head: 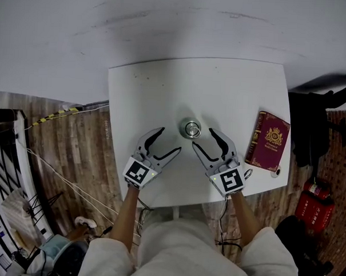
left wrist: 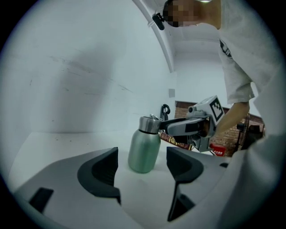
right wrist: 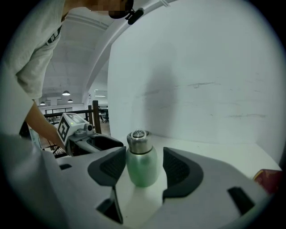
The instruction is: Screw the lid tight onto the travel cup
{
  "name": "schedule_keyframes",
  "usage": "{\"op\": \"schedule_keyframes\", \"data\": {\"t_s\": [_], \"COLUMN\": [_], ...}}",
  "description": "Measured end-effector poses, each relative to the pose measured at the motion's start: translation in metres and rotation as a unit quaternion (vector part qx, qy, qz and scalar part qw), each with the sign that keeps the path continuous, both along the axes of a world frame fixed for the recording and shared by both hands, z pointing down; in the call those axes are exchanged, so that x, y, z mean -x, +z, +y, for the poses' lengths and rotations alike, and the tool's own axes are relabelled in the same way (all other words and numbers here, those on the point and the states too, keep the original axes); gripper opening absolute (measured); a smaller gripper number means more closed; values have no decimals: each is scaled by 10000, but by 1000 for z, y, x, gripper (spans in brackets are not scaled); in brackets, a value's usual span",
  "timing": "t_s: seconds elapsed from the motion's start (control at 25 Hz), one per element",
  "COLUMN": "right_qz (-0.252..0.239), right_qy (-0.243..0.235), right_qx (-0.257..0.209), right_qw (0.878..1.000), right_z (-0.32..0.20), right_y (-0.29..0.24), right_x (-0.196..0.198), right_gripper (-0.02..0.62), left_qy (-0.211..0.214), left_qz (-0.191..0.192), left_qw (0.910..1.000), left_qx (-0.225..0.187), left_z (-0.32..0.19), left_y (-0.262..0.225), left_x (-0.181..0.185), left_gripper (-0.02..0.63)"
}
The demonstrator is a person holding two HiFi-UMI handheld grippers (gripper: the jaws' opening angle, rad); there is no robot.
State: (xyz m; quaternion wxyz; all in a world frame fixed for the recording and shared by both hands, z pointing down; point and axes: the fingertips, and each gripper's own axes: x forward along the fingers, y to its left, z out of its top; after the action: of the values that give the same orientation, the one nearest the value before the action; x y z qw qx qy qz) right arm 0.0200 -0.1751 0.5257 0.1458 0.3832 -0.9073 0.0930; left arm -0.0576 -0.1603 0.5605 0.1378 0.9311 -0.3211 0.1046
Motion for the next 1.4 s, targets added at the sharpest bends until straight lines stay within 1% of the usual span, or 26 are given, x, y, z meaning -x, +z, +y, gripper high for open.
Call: {"op": "schedule_keyframes", "data": {"t_s": [0.12, 0.16, 0.24, 0.28, 0.36, 0.4, 0.48, 0.56, 0.64, 0.72, 0.8, 0.92, 1.08, 1.24, 1.4], "right_qz": [58, 83, 164, 203, 232, 212, 113, 90, 146, 188, 194, 138, 131, 107, 69], "right_qy": [234, 322, 485, 563, 725, 823, 1041, 1218, 1264, 1239, 1236, 1261, 1247, 1269, 1257], "right_qx": [158, 183, 226, 241, 255, 270, 360, 408, 378, 351, 329, 314, 232, 77, -121], "right_qw": [9996, 9993, 9984, 9979, 9968, 9960, 9938, 9917, 9912, 9915, 9916, 9914, 9918, 9918, 9920], "right_z": [5, 6, 8, 8, 7, 6, 5, 5, 7, 10, 11, 11, 11, 6, -1], "right_y": [7, 9, 13, 14, 13, 12, 11, 11, 7, 0, -7, -19, -38, -60, -85], "right_x": [-16, -21, -30, -34, -42, -46, -53, -61, -65, -66, -68, -69, -70, -73, -75], "right_gripper": [227, 196, 171, 148, 123, 95, 44, 17, 3, 0, 0, 0, 0, 0, 0], "left_qy": [-304, -396, -548, -620, -775, -863, -1039, -1197, -1304, -1356, -1374, -1428, -1497, -1582, -1682], "left_qz": [71, 61, 58, 83, 130, 151, 183, 132, 54, 2, -47, -137, -272, -277, -376], "left_qw": [9995, 9992, 9984, 9980, 9968, 9961, 9944, 9927, 9915, 9908, 9905, 9896, 9884, 9869, 9846], "left_qx": [60, 81, 102, 114, 125, 119, 95, 55, 4, -21, -28, -32, -39, -118, -294], "left_z": [2, 3, 6, 8, 8, 8, 8, 8, 9, 11, 13, 15, 19, 17, 10], "left_y": [0, -1, -3, -5, -9, -12, -18, -25, -32, -38, -44, -52, -65, -85, -111], "left_x": [13, 17, 26, 29, 37, 41, 48, 56, 61, 66, 69, 74, 78, 82, 88], "left_gripper": [337, 333, 299, 278, 255, 244, 196, 159, 104, 72, 26, 9, 8, 8, 8]}}
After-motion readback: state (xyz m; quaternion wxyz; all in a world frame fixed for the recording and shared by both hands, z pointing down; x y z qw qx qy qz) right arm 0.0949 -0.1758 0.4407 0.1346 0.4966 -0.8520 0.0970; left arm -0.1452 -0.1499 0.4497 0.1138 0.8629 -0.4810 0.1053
